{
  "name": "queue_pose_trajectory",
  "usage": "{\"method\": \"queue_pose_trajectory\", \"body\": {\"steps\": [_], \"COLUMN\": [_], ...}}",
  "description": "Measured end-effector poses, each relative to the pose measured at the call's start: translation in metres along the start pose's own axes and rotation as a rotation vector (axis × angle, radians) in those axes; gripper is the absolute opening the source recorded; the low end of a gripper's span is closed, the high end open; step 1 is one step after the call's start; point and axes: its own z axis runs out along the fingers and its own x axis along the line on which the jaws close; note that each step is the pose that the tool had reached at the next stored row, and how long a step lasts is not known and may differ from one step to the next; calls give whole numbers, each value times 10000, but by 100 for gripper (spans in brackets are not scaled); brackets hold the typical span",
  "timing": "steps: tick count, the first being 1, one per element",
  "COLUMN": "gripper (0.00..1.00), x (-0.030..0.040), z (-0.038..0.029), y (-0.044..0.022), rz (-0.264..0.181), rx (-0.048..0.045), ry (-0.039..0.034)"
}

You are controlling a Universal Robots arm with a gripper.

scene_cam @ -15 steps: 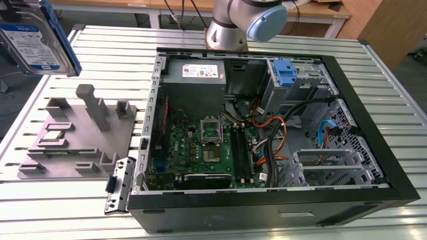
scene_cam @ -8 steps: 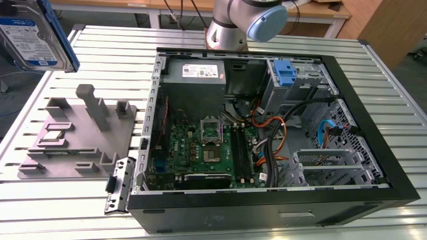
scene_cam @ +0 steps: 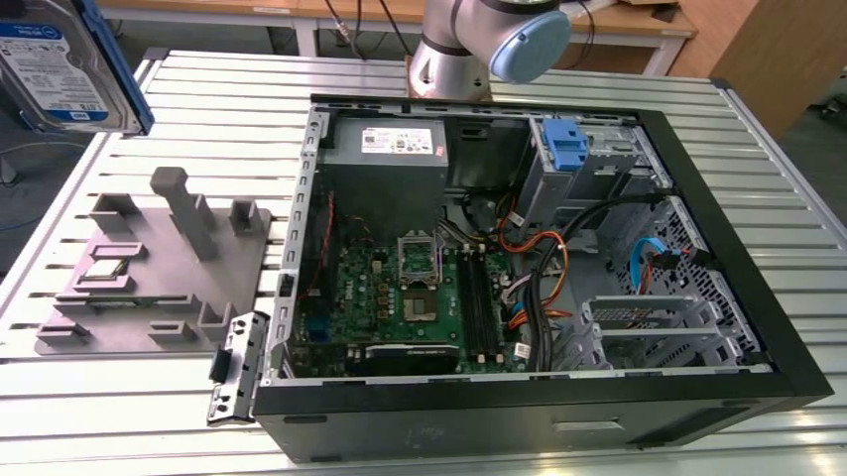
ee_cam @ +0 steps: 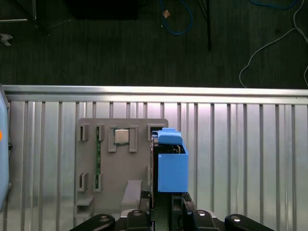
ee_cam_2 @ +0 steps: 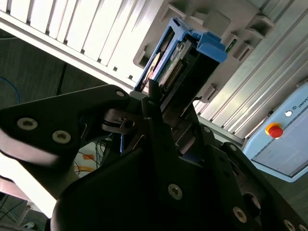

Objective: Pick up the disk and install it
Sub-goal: 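Pick up the disk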

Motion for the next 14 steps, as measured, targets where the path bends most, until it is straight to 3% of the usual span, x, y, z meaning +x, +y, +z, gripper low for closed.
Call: {"method": "queue_pose_trajectory", "body": {"steps": [14], "gripper": [35], "x": [-1], "z": [-33], "y": [1], "rz": [0], "rx": [-2], "ry": [1]}}
